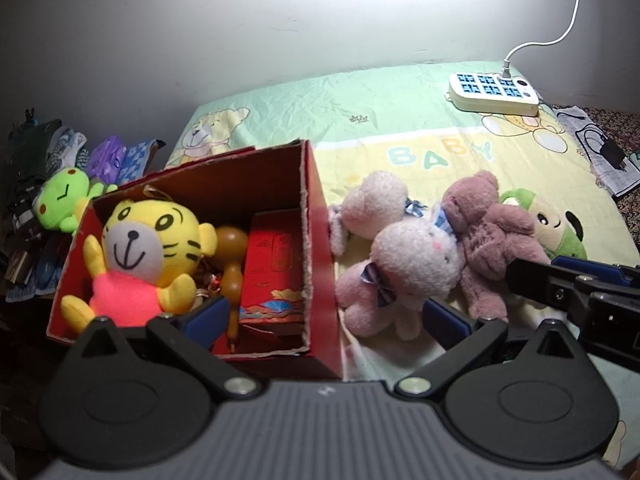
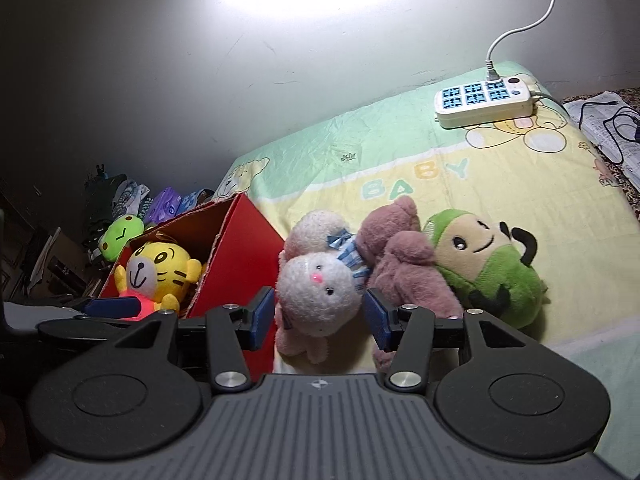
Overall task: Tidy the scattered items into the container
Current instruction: 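Reach the right gripper to the green bean plush and grasp it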
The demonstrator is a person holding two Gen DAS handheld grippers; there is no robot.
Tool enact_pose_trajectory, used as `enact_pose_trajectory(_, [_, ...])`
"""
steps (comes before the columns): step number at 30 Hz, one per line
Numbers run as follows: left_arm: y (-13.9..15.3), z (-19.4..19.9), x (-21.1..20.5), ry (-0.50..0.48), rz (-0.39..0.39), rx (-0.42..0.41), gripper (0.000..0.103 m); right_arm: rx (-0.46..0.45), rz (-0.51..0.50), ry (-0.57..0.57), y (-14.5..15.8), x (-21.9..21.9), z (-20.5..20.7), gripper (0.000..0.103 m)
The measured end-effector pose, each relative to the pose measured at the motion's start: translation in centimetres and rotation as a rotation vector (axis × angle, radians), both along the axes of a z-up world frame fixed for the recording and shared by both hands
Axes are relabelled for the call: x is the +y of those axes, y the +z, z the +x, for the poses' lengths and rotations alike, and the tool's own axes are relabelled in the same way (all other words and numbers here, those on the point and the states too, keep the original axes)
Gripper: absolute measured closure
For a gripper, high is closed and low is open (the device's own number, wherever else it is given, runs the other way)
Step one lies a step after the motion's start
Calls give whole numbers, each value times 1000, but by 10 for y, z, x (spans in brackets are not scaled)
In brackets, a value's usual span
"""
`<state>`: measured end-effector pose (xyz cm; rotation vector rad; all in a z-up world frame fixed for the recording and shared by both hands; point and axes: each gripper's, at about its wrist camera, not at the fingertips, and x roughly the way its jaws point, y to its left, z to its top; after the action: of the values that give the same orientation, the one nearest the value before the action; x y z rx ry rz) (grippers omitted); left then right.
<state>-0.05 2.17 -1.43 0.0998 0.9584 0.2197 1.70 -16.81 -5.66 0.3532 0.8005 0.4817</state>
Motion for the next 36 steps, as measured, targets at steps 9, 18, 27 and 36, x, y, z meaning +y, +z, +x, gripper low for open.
enact_pose_trajectory(9, [-10, 14, -42, -93, -95, 0, 1, 39, -37, -137, -16, -66, 15, 50])
enact_pose_trajectory(18, [-39, 30, -77, -232, -275, 26, 1, 104, -42, -183, -39, -104, 28, 50])
enact_pose_trajectory(27, [-60, 42, -88, -294, -347, 76, 1, 159, -6, -165, -62, -113, 58, 50])
enact_pose_trajectory(36, [-57, 54, -85, -285, -366, 72, 1, 188, 47, -105, -88, -106, 94, 34])
